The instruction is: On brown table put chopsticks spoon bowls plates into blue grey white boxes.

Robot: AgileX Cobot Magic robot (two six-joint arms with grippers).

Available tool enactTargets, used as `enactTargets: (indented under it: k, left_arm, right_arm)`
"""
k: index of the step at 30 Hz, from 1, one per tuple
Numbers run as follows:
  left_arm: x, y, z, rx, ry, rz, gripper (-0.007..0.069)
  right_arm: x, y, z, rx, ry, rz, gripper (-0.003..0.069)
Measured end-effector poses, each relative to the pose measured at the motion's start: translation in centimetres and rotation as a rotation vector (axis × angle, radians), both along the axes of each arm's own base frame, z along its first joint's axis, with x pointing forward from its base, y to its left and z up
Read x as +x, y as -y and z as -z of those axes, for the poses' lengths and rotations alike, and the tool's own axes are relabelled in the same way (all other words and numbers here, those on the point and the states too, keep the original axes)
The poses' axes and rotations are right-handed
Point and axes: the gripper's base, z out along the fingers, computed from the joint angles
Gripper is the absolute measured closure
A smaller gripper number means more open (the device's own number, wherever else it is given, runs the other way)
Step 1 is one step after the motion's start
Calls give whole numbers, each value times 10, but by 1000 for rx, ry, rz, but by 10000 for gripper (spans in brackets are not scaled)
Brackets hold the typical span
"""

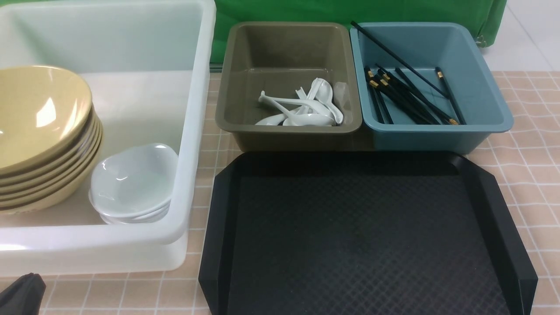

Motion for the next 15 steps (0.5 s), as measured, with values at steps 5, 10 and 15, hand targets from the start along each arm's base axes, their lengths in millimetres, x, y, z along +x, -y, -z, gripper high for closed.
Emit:
enactTargets:
  k: [5,10,15]
  left_arm:
    - [0,0,0,0,0,0,631]
    - [0,0,0,0,0,0,631]
    - [0,0,0,0,0,0,631]
  right_arm:
    - [0,0,0,0,0,0,536]
    - [0,0,0,0,0,0,533]
    - [0,0,0,0,0,0,531]
